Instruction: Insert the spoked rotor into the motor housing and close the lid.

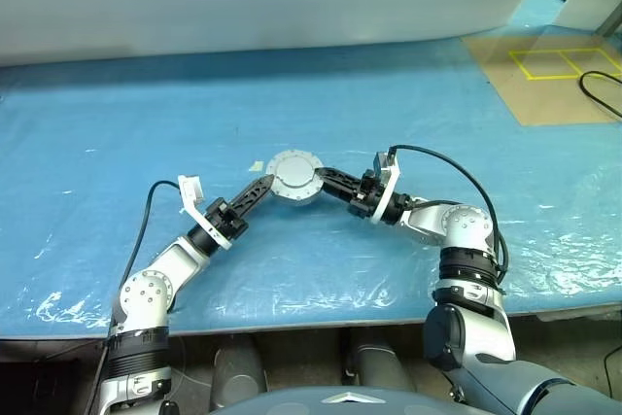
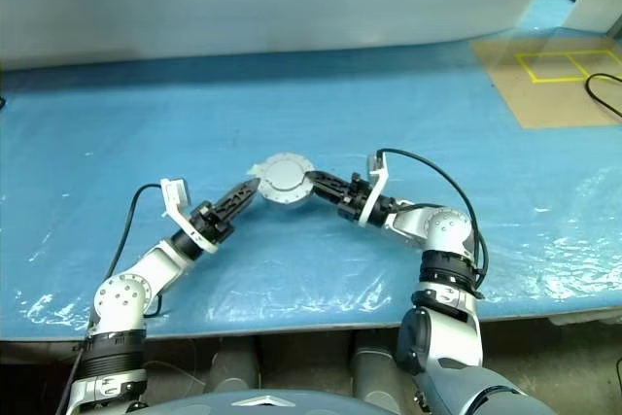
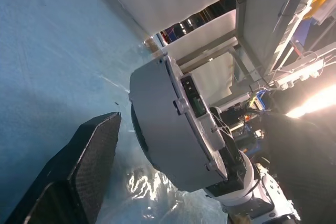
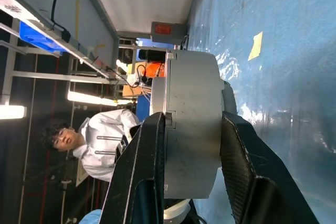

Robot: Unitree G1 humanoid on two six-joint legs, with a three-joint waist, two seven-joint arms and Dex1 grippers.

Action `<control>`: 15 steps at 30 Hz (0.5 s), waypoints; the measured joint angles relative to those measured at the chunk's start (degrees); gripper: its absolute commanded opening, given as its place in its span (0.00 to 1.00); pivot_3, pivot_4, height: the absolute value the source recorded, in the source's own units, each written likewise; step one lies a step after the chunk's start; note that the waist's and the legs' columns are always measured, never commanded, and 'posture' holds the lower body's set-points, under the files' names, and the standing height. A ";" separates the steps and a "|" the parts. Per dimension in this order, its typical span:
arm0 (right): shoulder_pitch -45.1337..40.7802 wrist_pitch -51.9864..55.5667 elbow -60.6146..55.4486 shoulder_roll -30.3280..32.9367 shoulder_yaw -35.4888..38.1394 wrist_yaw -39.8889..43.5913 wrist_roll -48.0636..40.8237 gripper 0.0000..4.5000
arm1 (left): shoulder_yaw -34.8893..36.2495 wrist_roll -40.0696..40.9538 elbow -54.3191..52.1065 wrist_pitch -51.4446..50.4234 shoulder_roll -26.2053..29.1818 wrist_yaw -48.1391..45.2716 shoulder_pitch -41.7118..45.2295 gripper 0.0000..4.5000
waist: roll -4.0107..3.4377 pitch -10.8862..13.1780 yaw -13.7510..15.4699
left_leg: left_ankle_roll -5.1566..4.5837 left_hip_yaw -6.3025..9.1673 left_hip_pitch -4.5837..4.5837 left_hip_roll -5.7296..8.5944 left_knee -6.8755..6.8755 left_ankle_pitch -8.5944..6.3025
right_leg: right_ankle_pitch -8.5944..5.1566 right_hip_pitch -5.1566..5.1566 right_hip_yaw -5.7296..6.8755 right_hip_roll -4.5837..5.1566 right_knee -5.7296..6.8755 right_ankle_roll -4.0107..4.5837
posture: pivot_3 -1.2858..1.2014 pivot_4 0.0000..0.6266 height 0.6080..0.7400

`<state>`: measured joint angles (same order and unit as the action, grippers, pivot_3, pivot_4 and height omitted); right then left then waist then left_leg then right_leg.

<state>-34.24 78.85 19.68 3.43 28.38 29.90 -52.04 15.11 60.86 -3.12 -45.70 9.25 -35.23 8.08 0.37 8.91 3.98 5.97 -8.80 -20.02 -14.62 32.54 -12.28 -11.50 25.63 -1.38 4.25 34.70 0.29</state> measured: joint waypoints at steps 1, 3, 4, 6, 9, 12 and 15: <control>0.00 -0.03 -0.04 -0.13 -0.04 0.00 -0.04 0.24 | -0.39 -0.10 0.00 -0.02 -0.01 0.07 0.02 0.99 | 0.00 0.00 -0.01 | 0.00 0.00 0.00 0.00 0.00 0.00 | 0.00 0.00 0.00 0.00 0.00 0.00 | 0.52 0.24 1.00; 0.01 -0.05 -0.43 -0.40 -0.23 -0.01 -0.13 0.24 | -1.07 -0.60 0.01 0.06 -0.34 0.63 0.30 0.99 | 0.00 0.00 0.00 | 0.00 0.00 0.00 0.00 0.01 0.00 | 0.00 0.00 0.00 0.00 0.00 0.00 | 0.52 0.24 1.00; 0.01 -0.04 -0.58 -0.52 -0.36 -0.01 -0.36 0.24 | -1.37 -0.81 0.02 0.12 -0.56 0.91 0.62 0.99 | 0.00 0.00 0.01 | 0.00 0.00 0.00 0.00 0.01 0.00 | 0.00 0.00 0.00 0.00 0.01 -0.01 | 0.52 0.24 1.00; 0.01 -0.01 -0.82 -0.72 -0.50 -0.01 -0.71 0.24 | -1.45 -0.65 0.02 0.15 -1.48 1.45 1.39 0.99 | 0.00 0.00 0.01 | 0.00 0.00 0.00 0.00 0.03 0.00 | 0.01 0.00 0.00 0.00 0.02 -0.01 | 0.52 0.24 1.00; 0.05 0.02 -1.66 -0.86 -1.01 -0.01 -1.03 0.24 | -1.37 -0.14 0.14 0.15 -3.03 2.37 2.72 0.99 | 0.00 0.00 0.02 | 0.00 0.00 -0.02 0.01 0.04 0.00 | 0.01 0.00 0.00 0.01 0.02 -0.01 | 0.52 0.24 1.00; 0.09 0.00 -2.24 -0.90 -1.59 0.00 -1.49 0.24 | -1.42 0.75 0.52 -0.02 -3.60 2.84 3.28 0.91 | 0.00 0.00 -0.03 | -0.01 0.00 -0.03 0.01 0.03 0.01 | 0.01 0.00 -0.01 -0.01 0.04 -0.02 | 0.52 0.24 1.00; 0.32 -0.02 -2.26 -0.92 -1.89 0.00 -2.03 0.24 | -1.61 0.73 1.27 -0.38 -3.57 3.18 3.30 0.73 | 0.00 0.00 0.00 | -0.01 0.00 -0.02 0.01 0.03 0.01 | 0.02 -0.01 -0.01 -0.01 0.04 -0.02 | 0.52 0.24 1.00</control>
<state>-33.92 78.83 17.42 2.50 26.49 29.90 -54.07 13.50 61.59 -1.85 -46.08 5.67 -32.05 11.38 0.37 8.91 3.98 5.96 -8.80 -20.04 -14.61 32.57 -12.27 -11.49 25.62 -1.39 4.24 34.73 0.27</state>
